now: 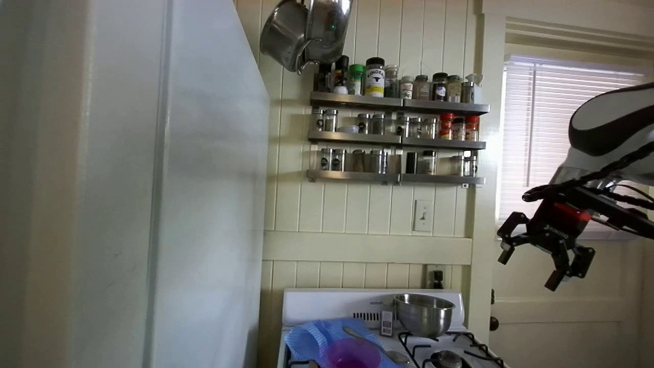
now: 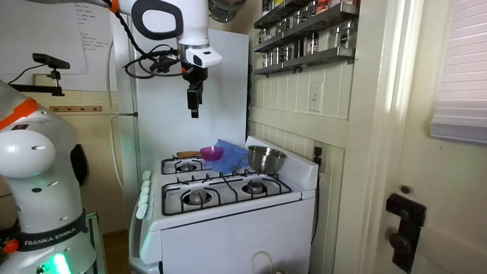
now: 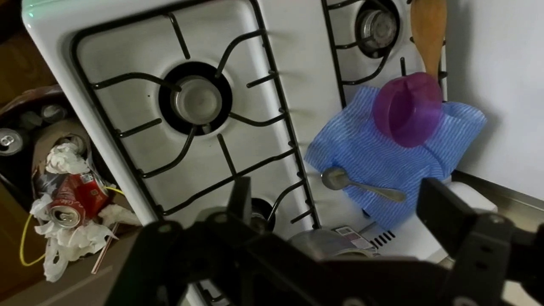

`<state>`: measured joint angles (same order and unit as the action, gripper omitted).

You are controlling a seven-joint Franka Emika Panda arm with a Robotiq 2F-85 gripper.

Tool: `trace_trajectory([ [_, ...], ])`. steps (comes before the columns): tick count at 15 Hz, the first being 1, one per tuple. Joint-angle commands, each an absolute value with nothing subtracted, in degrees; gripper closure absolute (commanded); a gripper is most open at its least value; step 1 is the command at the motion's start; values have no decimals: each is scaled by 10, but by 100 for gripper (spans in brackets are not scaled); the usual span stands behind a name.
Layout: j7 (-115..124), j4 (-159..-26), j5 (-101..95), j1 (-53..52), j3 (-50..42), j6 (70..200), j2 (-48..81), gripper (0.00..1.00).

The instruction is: Put the bowl on the stove right-front plate

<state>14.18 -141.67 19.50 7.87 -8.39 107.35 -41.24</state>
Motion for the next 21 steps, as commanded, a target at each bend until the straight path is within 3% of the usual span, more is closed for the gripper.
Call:
trace_trajectory([
  [1,137,-1415,200,88,-75,1070,-410,0],
  [14,171,-1288,333,98,-136,1061,-200,0],
  [21,154,-1298,321,104,-129,1071,-207,0],
])
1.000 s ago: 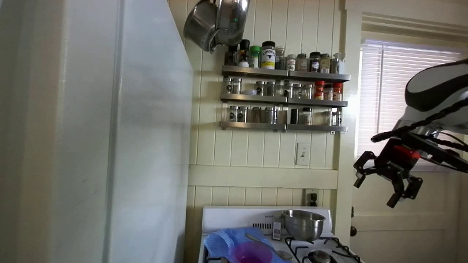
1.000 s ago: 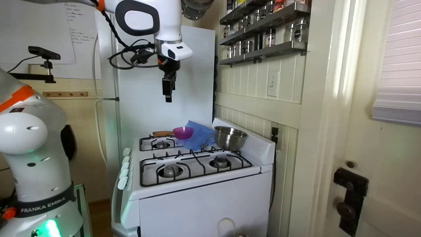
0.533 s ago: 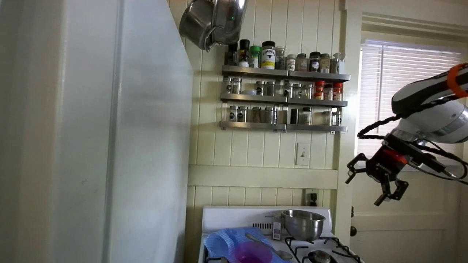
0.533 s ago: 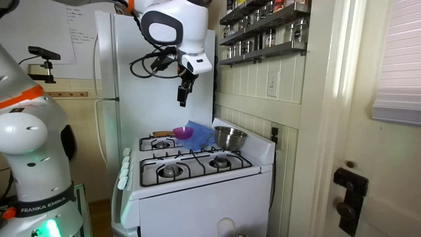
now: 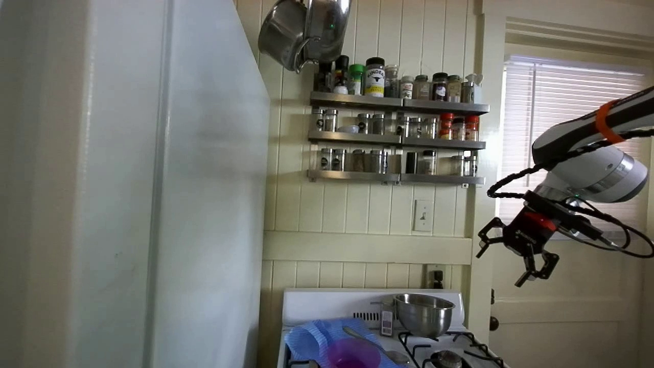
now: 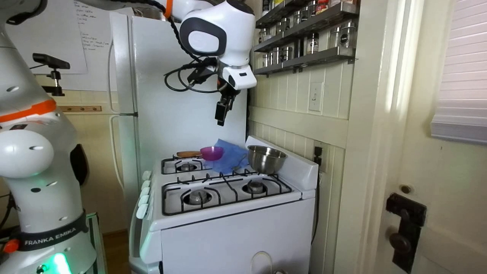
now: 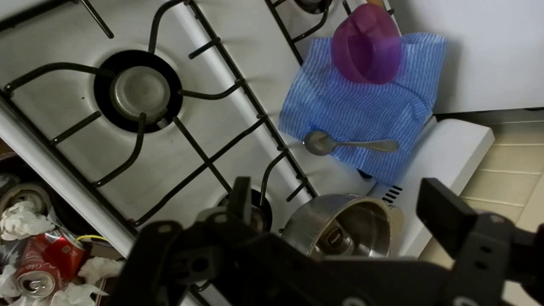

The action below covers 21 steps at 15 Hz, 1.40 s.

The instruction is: Put the bowl on the stove right-front plate

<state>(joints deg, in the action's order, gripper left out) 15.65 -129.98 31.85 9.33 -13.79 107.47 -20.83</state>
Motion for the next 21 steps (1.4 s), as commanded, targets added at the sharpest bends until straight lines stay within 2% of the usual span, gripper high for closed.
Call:
trace_trajectory([
  [1,154,-1298,321,104,-129,1071,-207,0],
  [7,162,-1286,329,105,-132,1070,-193,0],
  [15,163,-1105,338,102,-145,983,5,0],
  [21,195,-999,325,102,-120,987,117,0],
])
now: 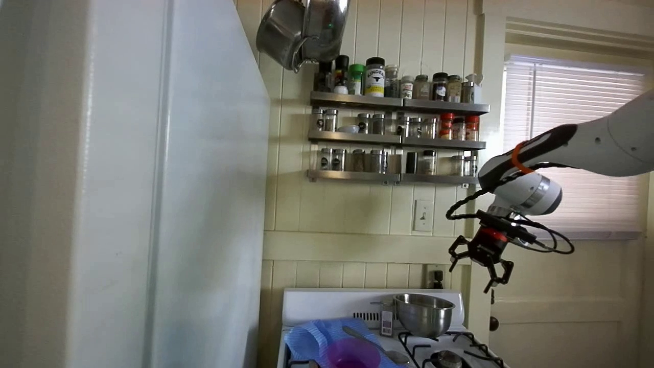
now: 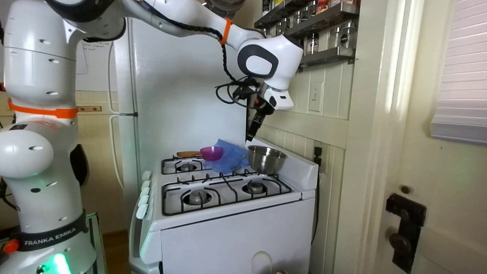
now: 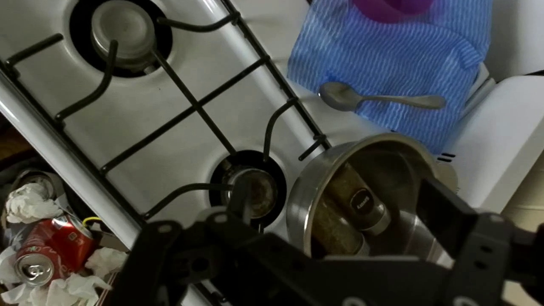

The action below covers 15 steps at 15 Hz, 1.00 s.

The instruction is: Put the bowl on the stove right-front plate

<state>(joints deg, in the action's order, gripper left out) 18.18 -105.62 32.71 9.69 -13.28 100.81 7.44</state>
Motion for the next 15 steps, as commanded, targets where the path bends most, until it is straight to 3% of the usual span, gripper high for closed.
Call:
trace_trajectory([
  [1,181,-995,332,106,-116,982,118,0],
  [15,284,-1014,317,85,-97,1100,102,0],
])
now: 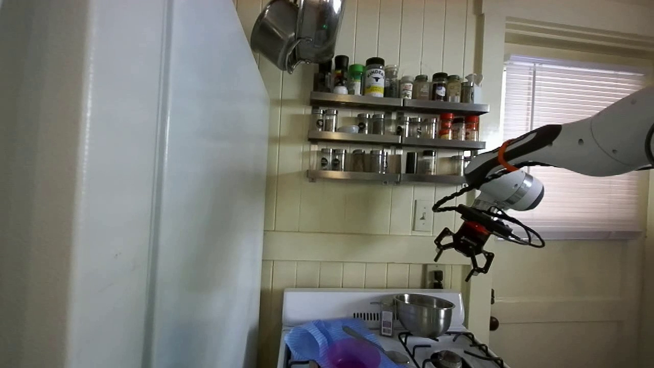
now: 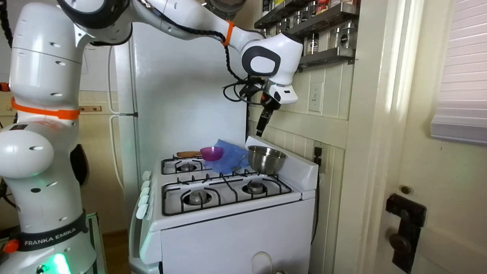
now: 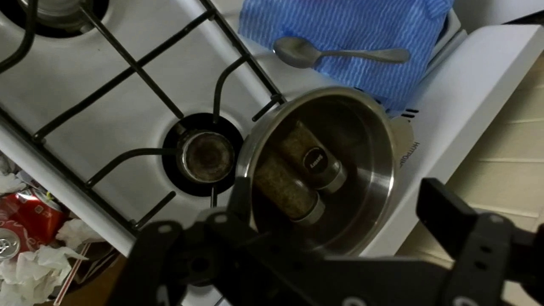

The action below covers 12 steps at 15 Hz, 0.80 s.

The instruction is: Put the bowl on the stove right-front plate

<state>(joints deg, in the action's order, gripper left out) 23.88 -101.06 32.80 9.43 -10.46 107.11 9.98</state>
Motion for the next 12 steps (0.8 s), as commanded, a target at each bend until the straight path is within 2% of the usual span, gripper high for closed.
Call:
trace_trajectory([
  [1,296,-1004,315,83,-94,1099,113,0],
  [5,315,-1004,305,79,-86,1063,123,0],
  [12,305,-1064,300,77,-85,1098,103,0],
])
